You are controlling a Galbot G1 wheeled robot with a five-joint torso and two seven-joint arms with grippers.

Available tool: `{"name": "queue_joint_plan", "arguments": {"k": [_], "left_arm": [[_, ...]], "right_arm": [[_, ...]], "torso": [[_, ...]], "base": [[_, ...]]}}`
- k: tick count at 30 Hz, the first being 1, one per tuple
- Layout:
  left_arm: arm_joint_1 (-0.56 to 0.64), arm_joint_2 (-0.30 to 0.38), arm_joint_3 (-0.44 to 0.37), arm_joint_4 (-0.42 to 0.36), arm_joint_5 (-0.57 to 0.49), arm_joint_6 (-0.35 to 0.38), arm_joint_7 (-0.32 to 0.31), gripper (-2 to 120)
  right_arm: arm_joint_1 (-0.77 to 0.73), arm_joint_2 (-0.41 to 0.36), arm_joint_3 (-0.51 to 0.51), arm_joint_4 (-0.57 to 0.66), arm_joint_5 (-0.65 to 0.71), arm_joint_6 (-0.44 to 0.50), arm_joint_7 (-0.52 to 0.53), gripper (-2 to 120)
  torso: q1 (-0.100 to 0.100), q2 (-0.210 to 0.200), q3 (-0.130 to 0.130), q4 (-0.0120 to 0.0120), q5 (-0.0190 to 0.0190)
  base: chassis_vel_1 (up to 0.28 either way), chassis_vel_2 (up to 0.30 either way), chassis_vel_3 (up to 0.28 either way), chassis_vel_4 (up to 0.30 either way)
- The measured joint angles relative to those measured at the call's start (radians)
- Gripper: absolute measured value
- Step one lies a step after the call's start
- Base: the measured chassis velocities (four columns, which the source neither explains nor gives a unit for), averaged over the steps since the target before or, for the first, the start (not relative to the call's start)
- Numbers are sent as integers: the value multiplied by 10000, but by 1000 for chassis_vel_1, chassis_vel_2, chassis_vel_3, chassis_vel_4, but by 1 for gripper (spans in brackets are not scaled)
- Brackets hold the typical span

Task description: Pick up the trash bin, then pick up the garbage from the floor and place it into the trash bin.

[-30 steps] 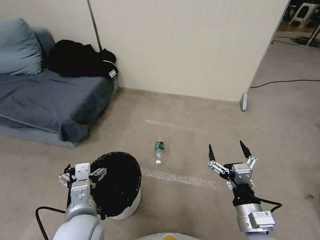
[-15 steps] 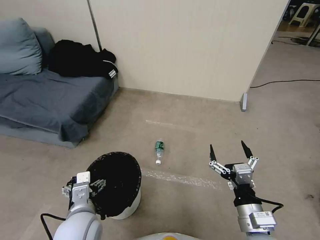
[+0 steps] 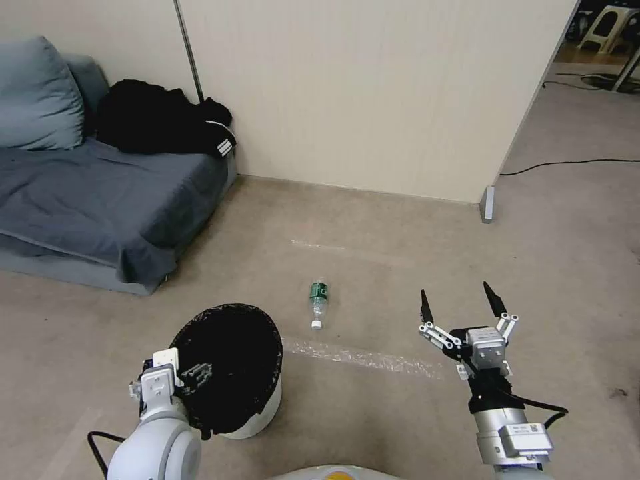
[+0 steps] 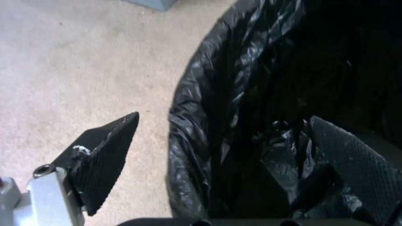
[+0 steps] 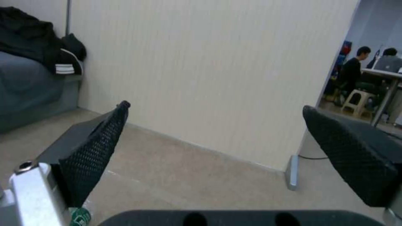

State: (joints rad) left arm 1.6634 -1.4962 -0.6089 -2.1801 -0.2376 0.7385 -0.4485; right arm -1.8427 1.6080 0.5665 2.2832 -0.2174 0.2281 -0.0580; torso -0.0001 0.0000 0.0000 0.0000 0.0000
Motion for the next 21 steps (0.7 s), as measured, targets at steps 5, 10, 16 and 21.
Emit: {"name": "queue_joint_plan", "arguments": {"k": [5, 10, 16, 21], "left_arm": [[-136, -62, 41, 250, -122, -9, 56, 99], [-276, -120, 28, 438, -93, -16, 208, 95], [-367, -162, -32, 657, -48, -22, 237, 83], [-427, -191, -35, 751, -25, -43, 165, 63]], "right_arm": [[0, 0, 0, -5, -26, 2, -7, 100], [-3, 0, -1, -9, -47, 5, -19, 100], [-7, 0, -1, -18, -66, 16, -35, 100], [-12, 0, 5, -26, -86, 32, -62, 100]], "torso": [[1, -1, 0, 0, 1], [1, 0, 0, -1, 1], [0, 0, 0, 0, 1], [0, 0, 0, 3, 8]], "base": [[0, 0, 0, 0], [0, 0, 0, 0], [0, 0, 0, 0], [0, 0, 0, 0]]}}
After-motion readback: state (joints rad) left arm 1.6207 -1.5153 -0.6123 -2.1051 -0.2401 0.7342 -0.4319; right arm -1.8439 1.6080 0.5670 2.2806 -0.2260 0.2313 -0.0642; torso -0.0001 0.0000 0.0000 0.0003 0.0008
